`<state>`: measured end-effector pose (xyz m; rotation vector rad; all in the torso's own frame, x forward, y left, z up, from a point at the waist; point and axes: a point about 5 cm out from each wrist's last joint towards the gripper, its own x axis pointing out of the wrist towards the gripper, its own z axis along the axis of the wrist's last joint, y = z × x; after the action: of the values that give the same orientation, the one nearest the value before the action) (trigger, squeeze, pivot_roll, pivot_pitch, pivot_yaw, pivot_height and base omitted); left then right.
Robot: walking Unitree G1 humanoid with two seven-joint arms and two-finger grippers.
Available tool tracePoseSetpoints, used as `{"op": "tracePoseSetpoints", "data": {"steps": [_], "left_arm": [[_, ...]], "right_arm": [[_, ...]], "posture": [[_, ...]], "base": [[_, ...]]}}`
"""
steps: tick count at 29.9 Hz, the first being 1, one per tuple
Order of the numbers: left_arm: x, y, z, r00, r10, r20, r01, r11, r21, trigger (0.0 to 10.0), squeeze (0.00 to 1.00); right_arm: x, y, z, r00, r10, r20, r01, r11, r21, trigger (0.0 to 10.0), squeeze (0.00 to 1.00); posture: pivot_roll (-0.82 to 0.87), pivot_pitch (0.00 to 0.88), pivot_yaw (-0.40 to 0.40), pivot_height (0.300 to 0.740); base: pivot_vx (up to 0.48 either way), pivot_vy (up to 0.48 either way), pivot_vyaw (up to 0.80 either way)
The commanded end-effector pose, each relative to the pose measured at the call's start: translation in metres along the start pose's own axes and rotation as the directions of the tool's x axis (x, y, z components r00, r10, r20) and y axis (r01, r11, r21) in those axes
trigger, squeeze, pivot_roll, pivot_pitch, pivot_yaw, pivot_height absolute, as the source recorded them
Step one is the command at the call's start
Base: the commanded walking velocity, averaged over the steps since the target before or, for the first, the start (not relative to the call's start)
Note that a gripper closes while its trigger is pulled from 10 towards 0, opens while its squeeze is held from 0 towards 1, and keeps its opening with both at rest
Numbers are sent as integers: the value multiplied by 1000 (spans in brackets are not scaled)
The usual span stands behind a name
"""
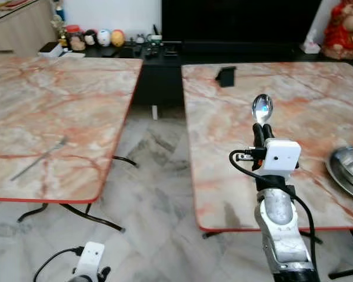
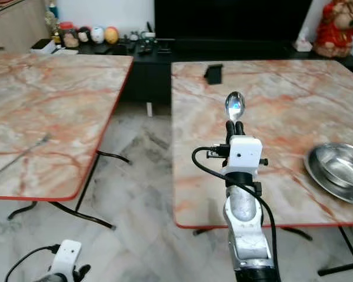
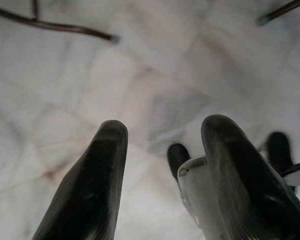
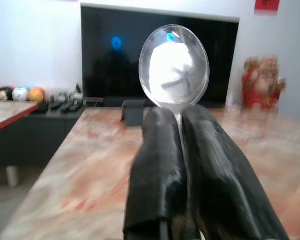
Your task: Setting the table
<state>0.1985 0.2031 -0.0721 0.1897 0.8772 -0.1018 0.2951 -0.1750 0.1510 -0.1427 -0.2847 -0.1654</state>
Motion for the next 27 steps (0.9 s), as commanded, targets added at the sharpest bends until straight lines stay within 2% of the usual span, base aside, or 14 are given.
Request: {"op": "tracePoseSetpoints", "data": {"steps": [1, 13, 27], "left_arm": [[-2, 10, -4, 999, 26, -20, -26, 1000, 3, 10000, 0], [-1, 4, -4, 1000, 19, -22, -19, 1000, -1, 10000, 0], [-1, 5, -4, 1000, 17, -24, -17, 1000, -4, 10000, 0]], "right_arm": [[2, 9, 6, 1000, 20, 20, -20, 999, 25, 10000, 0], [5, 11, 8, 1000, 21, 23, -22, 999, 32, 10000, 0], [6, 10, 8, 1000, 23, 21, -24, 999, 28, 10000, 0]], "posture": [[-4, 0, -12, 740], [-4, 0, -12, 740], [-9, 0, -11, 740]], "base": [[0, -259, 0], [0, -262, 0], [0, -263, 0]]}}
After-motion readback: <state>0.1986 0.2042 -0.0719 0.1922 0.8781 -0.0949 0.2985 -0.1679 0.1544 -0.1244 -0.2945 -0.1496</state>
